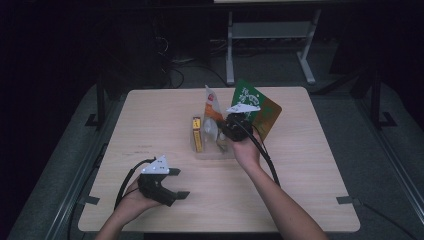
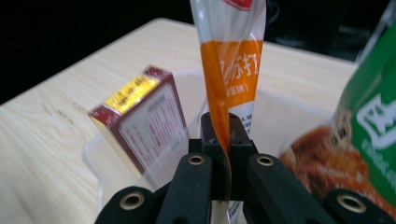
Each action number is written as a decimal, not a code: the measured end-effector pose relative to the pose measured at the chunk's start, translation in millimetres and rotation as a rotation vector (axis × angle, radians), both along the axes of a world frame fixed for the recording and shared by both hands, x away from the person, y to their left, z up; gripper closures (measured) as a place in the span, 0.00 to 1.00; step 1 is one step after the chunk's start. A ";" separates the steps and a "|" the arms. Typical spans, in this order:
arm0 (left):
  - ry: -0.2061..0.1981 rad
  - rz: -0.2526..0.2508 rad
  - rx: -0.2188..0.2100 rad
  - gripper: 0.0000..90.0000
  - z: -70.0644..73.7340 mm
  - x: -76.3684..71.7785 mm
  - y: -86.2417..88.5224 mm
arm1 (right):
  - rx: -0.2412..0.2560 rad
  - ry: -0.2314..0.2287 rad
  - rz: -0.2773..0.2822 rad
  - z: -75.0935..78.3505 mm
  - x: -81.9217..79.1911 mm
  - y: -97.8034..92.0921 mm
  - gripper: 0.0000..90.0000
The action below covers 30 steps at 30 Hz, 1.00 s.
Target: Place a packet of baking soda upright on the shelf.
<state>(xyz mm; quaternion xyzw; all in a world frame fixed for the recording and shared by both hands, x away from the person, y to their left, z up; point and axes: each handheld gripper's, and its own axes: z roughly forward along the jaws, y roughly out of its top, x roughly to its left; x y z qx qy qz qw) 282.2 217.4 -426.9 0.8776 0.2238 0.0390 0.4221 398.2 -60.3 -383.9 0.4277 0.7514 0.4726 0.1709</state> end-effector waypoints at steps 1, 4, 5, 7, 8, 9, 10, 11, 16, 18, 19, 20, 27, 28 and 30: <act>0.001 0.001 0.000 0.15 0.2 -0.2 0.0 | 0.002 -0.015 -0.002 1.1 -0.8 0.7 1.00; -0.005 -0.003 0.003 0.15 0.2 0.4 0.3 | 0.030 -0.069 0.002 5.3 -3.0 -0.2 1.00; -0.004 -0.002 0.002 0.15 0.1 0.5 0.2 | 0.043 -0.080 0.005 6.5 -3.7 -0.4 1.00; -0.003 -0.001 0.001 0.15 0.1 0.3 0.1 | 0.070 -0.112 0.010 7.9 -5.4 -0.9 1.00; 0.001 0.002 0.001 0.15 0.2 -0.2 -0.2 | 0.082 -0.135 0.011 7.1 -6.1 -1.1 1.00; 0.002 0.002 0.000 0.15 0.3 -0.6 -0.3 | 0.098 -0.152 0.016 4.8 -6.9 -0.7 1.00; 0.002 0.003 -0.002 0.15 0.2 -1.0 -0.5 | 0.102 -0.168 0.013 1.2 -8.0 0.5 1.00; 0.004 -0.001 0.005 0.15 0.9 -1.1 -0.2 | 0.084 -0.177 0.009 -3.0 -9.3 1.7 1.00; 0.009 0.005 -0.007 0.15 -0.1 -1.5 -1.6 | 0.030 -0.174 -0.006 -28.0 -11.2 -3.6 0.99; 0.008 -0.002 -0.005 0.15 -0.5 -1.3 -2.4 | 0.018 -0.158 0.000 -33.2 -14.3 -6.8 0.99; 0.007 -0.004 -0.003 0.15 -0.7 -1.1 -3.0 | -0.004 -0.157 0.015 -33.8 -17.0 -5.9 0.99; 0.004 -0.007 0.002 0.15 -0.8 -0.6 -3.4 | -0.028 -0.159 0.034 -34.4 -19.3 -5.1 0.98; 0.004 -0.007 0.001 0.15 -0.7 -0.7 -3.8 | -0.060 -0.122 0.099 -23.5 -34.1 -17.0 0.61; 0.005 -0.006 0.002 0.15 -0.9 -0.7 -4.0 | -0.065 -0.116 0.113 -21.2 -37.0 -20.4 0.56; 0.009 -0.005 0.003 0.15 -1.4 -1.0 -4.7 | -0.064 -0.089 0.134 -17.7 -44.3 -27.5 0.49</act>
